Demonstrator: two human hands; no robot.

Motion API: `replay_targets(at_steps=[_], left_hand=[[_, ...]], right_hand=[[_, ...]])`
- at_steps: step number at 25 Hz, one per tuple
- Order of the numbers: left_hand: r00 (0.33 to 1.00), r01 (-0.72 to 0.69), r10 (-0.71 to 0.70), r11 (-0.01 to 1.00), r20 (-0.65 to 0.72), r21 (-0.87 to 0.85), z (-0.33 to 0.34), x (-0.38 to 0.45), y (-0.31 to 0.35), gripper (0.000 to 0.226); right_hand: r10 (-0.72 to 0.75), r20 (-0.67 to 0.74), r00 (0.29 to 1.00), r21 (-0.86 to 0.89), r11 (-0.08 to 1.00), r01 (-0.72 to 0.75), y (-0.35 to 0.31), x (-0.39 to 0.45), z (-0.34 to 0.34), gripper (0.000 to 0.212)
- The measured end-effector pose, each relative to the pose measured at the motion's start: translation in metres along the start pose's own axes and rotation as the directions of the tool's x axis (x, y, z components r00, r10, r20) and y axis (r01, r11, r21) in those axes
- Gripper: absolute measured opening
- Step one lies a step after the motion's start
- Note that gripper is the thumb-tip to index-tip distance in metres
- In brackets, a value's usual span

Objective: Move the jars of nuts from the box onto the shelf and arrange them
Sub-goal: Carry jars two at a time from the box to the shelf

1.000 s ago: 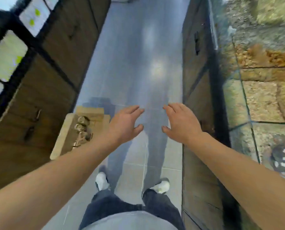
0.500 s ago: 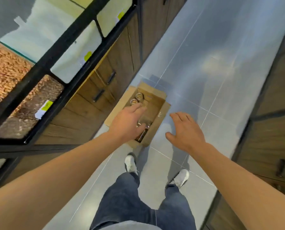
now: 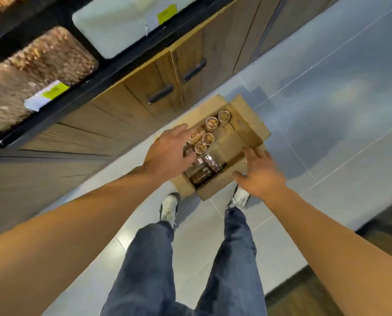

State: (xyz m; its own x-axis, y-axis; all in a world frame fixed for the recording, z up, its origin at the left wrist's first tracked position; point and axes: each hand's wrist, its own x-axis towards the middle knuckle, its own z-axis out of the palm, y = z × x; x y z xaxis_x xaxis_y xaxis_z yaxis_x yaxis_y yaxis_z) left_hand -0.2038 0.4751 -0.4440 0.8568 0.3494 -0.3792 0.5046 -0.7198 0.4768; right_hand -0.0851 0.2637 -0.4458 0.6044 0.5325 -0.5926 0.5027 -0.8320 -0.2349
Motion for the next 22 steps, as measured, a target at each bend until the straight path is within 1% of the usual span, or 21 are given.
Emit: replay_targets(at_steps=[4, 5, 9, 11, 13, 15, 19, 22], left_hand=[[0.976, 0.216, -0.216, 0.976, -0.029, -0.023, 0.067, 0.044, -0.001, 0.065], [0.968, 0.248, -0.249, 0.968, -0.035, -0.032, 0.084, 0.054, -0.001, 0.064], [0.939, 0.315, -0.325, 0.944, -0.112, -0.098, 0.155, 0.098, -0.011, 0.060], [0.926, 0.336, -0.351, 0.934, -0.136, -0.124, 0.190, 0.125, -0.021, 0.060], [0.925, 0.344, -0.359, 0.930, -0.126, -0.127, 0.221, 0.153, -0.031, 0.062], [0.935, 0.313, -0.331, 0.939, -0.127, -0.140, 0.250, 0.179, -0.039, 0.061], [0.952, 0.255, -0.271, 0.959, -0.142, -0.124, 0.308, 0.232, -0.070, 0.061], [0.952, 0.244, -0.263, 0.961, -0.158, -0.129, 0.347, 0.268, -0.094, 0.061]], right_hand=[[-0.136, 0.115, 0.984, -0.047, 0.989, 0.142, 0.029, 0.091, 0.021, 0.076], [-0.154, 0.131, 0.979, -0.058, 0.985, 0.163, 0.036, 0.110, 0.026, 0.076], [-0.219, 0.142, 0.965, -0.059, 0.972, 0.229, 0.078, 0.181, 0.053, 0.070], [-0.216, 0.146, 0.965, -0.058, 0.972, 0.226, 0.101, 0.216, 0.071, 0.070], [-0.206, 0.142, 0.968, -0.065, 0.974, 0.217, 0.120, 0.251, 0.094, 0.071], [-0.214, 0.146, 0.966, -0.091, 0.969, 0.229, 0.134, 0.285, 0.116, 0.071], [-0.234, 0.107, 0.966, -0.066, 0.968, 0.242, 0.139, 0.358, 0.166, 0.070], [-0.310, 0.037, 0.950, -0.053, 0.949, 0.312, 0.138, 0.404, 0.195, 0.075]])
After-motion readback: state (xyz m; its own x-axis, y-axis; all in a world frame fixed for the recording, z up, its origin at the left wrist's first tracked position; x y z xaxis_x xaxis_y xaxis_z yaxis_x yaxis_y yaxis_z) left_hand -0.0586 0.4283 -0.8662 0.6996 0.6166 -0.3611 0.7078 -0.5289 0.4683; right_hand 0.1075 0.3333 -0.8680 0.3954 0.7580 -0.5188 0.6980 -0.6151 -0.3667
